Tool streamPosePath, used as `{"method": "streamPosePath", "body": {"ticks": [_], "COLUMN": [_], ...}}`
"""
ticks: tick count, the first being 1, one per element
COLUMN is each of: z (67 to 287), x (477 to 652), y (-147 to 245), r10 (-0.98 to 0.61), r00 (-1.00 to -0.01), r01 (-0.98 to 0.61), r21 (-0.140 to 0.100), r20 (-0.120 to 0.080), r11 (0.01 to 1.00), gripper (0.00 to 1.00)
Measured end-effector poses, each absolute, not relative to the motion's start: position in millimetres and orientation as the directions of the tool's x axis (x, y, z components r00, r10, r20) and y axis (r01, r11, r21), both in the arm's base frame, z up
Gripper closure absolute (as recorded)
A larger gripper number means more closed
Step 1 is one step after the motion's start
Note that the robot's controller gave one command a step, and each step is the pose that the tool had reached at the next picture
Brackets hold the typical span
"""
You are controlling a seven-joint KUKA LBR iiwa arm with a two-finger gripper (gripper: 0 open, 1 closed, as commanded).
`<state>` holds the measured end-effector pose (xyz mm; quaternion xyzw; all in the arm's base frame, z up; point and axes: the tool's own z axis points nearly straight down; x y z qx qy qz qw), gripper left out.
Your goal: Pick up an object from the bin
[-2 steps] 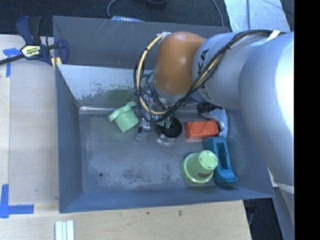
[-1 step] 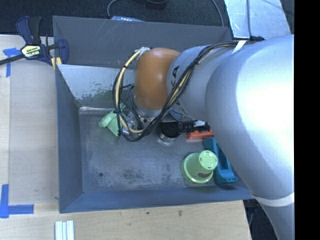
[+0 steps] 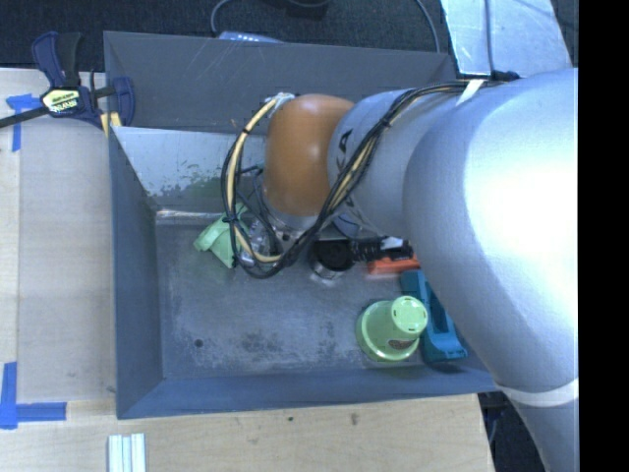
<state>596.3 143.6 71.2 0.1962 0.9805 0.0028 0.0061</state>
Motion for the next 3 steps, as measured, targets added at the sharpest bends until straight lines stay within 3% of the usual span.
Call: {"method": "streamPosePath", "body": {"ticks": [1, 2, 3], "z": [194.8, 194.6, 215.0], "x": [591.8, 591.7, 600.8], "y": [138.7, 138.7, 151.9], "r10": [0.341, 0.341, 0.332], "r00": [-0.94, -0.94, -0.943], "r01": [0.341, 0.341, 0.332], "r21": [0.008, 0.008, 0.008], "r20": [-0.013, -0.013, -0.013], "r11": [0.94, 0.94, 0.943], "gripper": [1.0, 1.0, 1.0]}}
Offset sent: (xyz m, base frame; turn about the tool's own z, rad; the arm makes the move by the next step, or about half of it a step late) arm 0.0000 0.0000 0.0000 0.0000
